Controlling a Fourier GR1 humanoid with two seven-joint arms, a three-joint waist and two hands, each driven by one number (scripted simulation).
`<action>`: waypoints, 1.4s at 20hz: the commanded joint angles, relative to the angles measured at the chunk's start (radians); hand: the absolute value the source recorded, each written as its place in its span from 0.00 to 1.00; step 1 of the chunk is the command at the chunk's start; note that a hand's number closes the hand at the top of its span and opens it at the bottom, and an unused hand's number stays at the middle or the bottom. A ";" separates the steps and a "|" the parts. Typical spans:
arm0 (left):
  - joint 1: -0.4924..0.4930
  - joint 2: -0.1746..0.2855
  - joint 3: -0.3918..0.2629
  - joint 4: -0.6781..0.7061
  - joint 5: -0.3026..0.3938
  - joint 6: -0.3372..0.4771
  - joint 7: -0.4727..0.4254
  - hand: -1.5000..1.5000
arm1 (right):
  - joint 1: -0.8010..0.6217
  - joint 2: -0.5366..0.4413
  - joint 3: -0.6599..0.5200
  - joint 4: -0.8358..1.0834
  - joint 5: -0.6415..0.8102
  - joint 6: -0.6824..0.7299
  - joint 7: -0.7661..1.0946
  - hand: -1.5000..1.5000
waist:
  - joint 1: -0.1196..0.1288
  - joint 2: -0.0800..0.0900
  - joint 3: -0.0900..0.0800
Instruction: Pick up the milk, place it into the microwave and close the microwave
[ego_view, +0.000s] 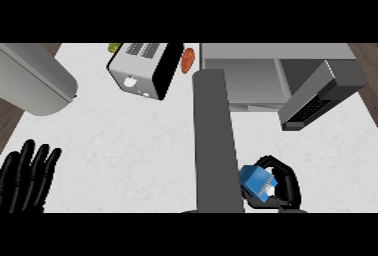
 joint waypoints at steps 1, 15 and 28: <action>-0.014 0.001 0.003 0.030 0.001 -0.012 -0.019 0.00 | 0.094 -0.020 0.025 -0.065 0.000 0.073 -0.069 1.00 | -0.002 0.001 0.000; 0.018 0.022 0.118 0.009 0.103 -0.060 0.002 0.00 | 0.026 0.022 0.054 -0.289 0.056 -0.089 0.217 1.00 | -0.001 0.000 0.000; 0.020 0.023 0.142 0.081 0.110 -0.108 -0.048 0.00 | -0.441 0.006 -0.045 0.080 0.184 -0.364 0.410 1.00 | 0.017 0.005 0.000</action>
